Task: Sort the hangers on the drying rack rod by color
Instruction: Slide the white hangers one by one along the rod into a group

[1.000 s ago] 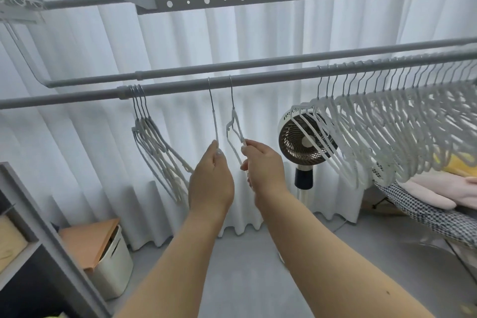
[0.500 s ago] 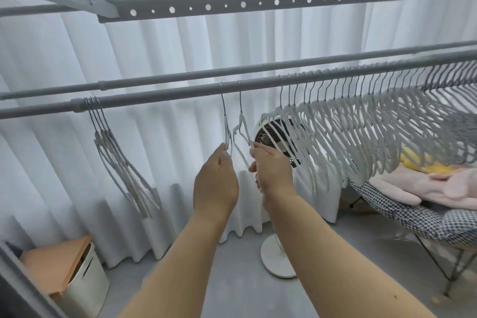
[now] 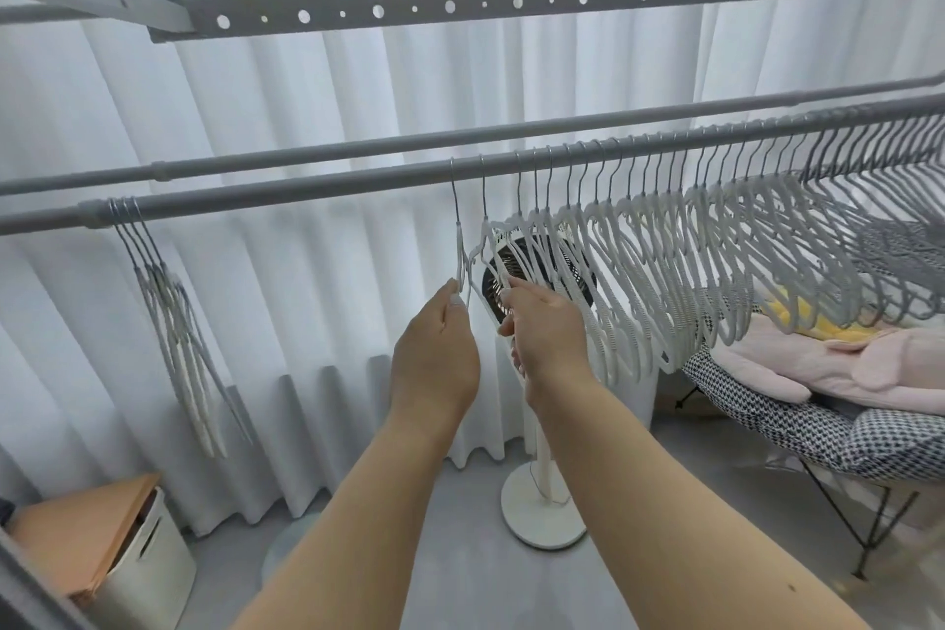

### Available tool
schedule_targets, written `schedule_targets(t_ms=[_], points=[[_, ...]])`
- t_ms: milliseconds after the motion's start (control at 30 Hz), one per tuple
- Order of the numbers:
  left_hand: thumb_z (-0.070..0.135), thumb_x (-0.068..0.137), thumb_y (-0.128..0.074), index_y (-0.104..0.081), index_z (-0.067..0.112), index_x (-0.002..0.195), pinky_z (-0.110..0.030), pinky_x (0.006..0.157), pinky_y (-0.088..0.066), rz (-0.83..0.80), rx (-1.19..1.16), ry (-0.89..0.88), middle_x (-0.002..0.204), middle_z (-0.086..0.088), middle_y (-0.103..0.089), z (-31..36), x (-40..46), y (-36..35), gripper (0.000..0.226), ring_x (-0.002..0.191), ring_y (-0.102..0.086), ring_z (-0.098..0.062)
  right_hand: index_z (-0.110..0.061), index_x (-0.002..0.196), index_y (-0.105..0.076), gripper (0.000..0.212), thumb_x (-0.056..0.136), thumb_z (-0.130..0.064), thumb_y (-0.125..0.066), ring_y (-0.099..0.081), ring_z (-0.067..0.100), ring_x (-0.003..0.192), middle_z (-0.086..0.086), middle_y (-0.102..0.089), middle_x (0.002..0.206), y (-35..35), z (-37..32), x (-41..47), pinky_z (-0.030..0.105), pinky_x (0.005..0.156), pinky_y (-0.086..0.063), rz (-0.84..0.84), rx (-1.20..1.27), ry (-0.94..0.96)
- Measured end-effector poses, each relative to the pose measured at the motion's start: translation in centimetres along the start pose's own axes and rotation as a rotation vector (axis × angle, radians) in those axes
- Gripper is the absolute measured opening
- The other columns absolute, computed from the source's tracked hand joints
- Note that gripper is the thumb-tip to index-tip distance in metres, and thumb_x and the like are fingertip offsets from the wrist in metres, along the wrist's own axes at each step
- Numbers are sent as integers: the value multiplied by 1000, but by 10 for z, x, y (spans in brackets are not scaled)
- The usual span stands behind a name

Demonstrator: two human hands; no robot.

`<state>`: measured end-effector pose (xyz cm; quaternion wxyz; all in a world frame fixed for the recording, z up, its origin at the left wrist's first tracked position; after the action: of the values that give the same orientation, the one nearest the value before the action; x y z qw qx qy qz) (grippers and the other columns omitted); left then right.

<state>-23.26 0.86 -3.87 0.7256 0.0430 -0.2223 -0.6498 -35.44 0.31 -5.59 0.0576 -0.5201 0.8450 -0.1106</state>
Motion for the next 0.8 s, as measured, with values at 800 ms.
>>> schedule_targets(t_ms=[800], points=[[39, 100, -29, -47, 36, 142, -50, 102, -47, -64, -1, 15, 139, 11, -56, 2, 4, -21, 46, 123, -56, -28, -21, 119, -64, 30, 92, -18, -53, -41, 8, 48, -1, -56, 65, 14, -4, 8, 22, 47, -33, 2, -13, 7]])
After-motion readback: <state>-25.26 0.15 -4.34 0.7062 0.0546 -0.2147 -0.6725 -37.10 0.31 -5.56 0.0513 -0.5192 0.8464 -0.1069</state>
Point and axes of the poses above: each hand's wrist, its own x-axis towards the middle knuckle, its own y-axis out of the back of the hand, z = x × y, the point moved 5 cm from there along x, towards the middle knuckle
